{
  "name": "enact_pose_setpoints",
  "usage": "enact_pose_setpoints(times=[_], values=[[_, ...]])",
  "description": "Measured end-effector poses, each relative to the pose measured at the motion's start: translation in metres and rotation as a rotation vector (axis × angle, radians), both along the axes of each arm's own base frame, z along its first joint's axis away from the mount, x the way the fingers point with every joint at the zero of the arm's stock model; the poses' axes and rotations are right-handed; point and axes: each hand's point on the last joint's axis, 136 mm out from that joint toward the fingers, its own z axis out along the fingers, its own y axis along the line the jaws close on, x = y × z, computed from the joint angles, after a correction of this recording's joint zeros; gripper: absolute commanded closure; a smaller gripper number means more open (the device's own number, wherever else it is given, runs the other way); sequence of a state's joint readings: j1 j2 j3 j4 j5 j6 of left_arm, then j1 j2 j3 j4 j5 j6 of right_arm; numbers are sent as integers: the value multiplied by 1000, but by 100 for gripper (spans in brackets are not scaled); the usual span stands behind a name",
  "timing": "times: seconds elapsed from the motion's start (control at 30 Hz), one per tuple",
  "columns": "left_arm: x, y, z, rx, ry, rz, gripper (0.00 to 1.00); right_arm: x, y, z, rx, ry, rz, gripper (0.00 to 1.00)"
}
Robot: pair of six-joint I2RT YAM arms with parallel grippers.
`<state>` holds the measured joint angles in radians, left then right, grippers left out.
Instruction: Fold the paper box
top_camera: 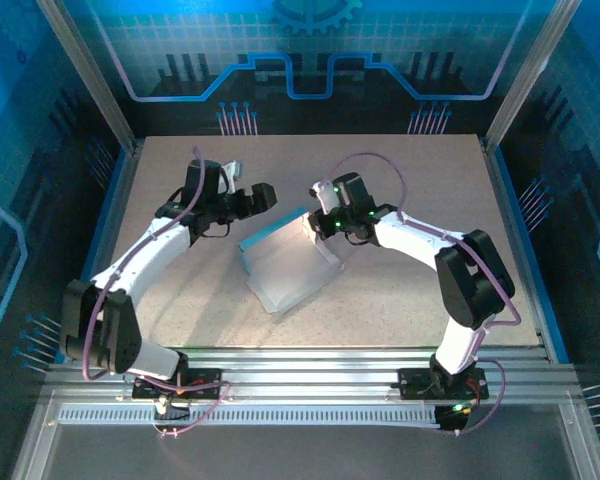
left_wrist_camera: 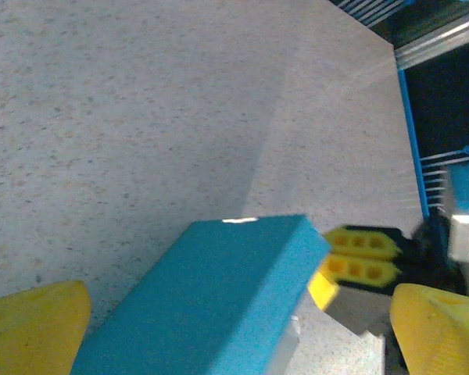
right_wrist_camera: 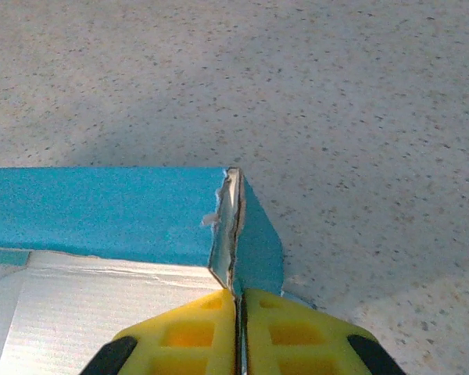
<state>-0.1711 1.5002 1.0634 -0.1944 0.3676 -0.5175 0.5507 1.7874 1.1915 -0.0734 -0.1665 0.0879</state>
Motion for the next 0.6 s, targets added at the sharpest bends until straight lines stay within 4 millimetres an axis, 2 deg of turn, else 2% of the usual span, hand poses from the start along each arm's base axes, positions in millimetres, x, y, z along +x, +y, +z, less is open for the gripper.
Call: enact_pose_setpoints(times=[0.1, 0.33, 0.6], values=[[4, 1, -11, -9, 24, -1, 1, -3, 6, 0, 4, 2, 19, 87], [17, -16, -5, -69, -47, -70, 1, -6, 9, -1, 12, 10, 39, 86], [18, -51, -46, -83, 9, -160, 1, -7, 9, -2, 6, 13, 41, 86]])
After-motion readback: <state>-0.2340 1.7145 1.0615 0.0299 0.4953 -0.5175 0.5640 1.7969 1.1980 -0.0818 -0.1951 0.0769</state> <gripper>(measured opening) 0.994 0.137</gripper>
